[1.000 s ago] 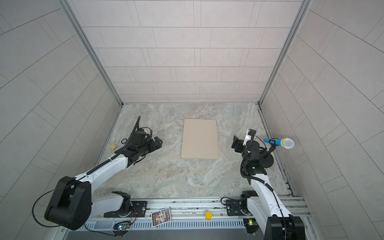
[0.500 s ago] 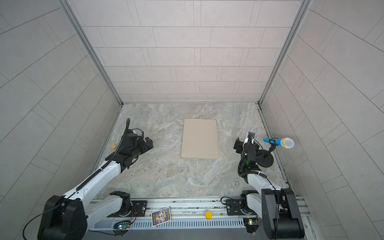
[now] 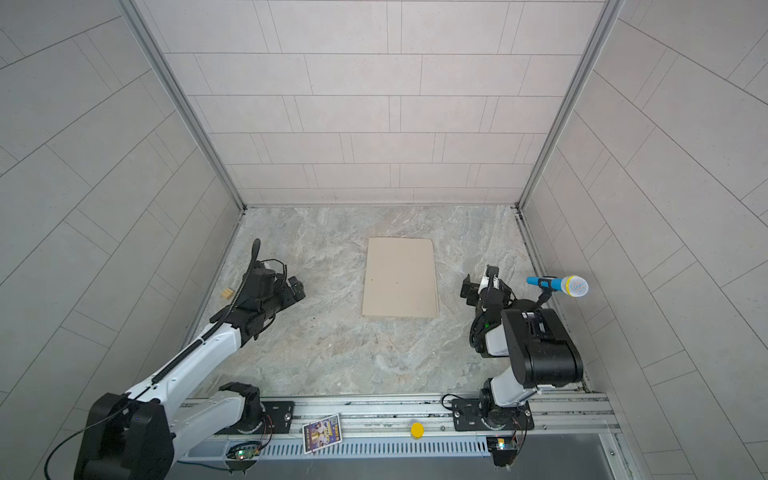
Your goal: Put the files into the folder
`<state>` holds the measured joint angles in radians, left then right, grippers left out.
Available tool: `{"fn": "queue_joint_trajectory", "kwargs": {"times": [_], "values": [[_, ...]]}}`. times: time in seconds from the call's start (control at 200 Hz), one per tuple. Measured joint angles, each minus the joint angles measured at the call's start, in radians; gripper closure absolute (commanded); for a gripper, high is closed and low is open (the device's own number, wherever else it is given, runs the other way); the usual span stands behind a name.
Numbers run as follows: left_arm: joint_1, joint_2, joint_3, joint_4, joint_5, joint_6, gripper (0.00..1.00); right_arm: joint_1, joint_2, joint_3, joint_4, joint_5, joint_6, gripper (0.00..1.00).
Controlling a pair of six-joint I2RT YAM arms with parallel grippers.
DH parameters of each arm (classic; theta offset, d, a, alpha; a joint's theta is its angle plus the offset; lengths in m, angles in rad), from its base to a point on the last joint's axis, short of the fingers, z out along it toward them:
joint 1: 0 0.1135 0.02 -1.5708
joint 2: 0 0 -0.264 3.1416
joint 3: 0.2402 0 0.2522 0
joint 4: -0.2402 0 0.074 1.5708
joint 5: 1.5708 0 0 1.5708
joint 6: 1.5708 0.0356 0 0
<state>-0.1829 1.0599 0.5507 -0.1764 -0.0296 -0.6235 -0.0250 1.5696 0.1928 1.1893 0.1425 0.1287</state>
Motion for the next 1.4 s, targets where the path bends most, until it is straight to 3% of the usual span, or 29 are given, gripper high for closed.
{"fn": "queue_joint_trajectory", "kwargs": {"times": [0.145, 0.34, 0.57, 0.776, 0.936, 1.041, 1.266, 1.401], "values": [[0.000, 0.000, -0.002, -0.001, -0.016, 0.010, 0.00, 0.011, 0.039, 0.013, 0.026, -0.005, -0.016, 0.00], [0.000, -0.002, -0.005, 0.007, -0.062, 0.020, 0.00, 0.022, 0.025, 0.164, -0.125, -0.048, -0.048, 0.00], [0.000, -0.050, -0.030, 0.034, -0.256, 0.083, 0.00, 0.029, 0.019, 0.172, -0.192, -0.060, -0.066, 0.01], [0.000, -0.083, -0.142, 0.285, -0.491, 0.278, 0.00, 0.029, 0.019, 0.172, -0.208, -0.060, -0.069, 0.01], [0.002, 0.061, -0.192, 0.527, -0.578, 0.419, 0.00, 0.029, 0.019, 0.172, -0.208, -0.060, -0.069, 0.00], [0.003, 0.195, -0.216, 0.708, -0.558, 0.479, 0.00, 0.029, 0.019, 0.172, -0.209, -0.061, -0.069, 0.01], [0.038, 0.441, -0.273, 1.111, -0.394, 0.602, 0.00, 0.029, 0.019, 0.172, -0.209, -0.064, -0.069, 0.01], [0.097, 0.539, -0.293, 1.215, -0.302, 0.609, 0.00, 0.029, 0.019, 0.172, -0.209, -0.064, -0.069, 0.01]]}}
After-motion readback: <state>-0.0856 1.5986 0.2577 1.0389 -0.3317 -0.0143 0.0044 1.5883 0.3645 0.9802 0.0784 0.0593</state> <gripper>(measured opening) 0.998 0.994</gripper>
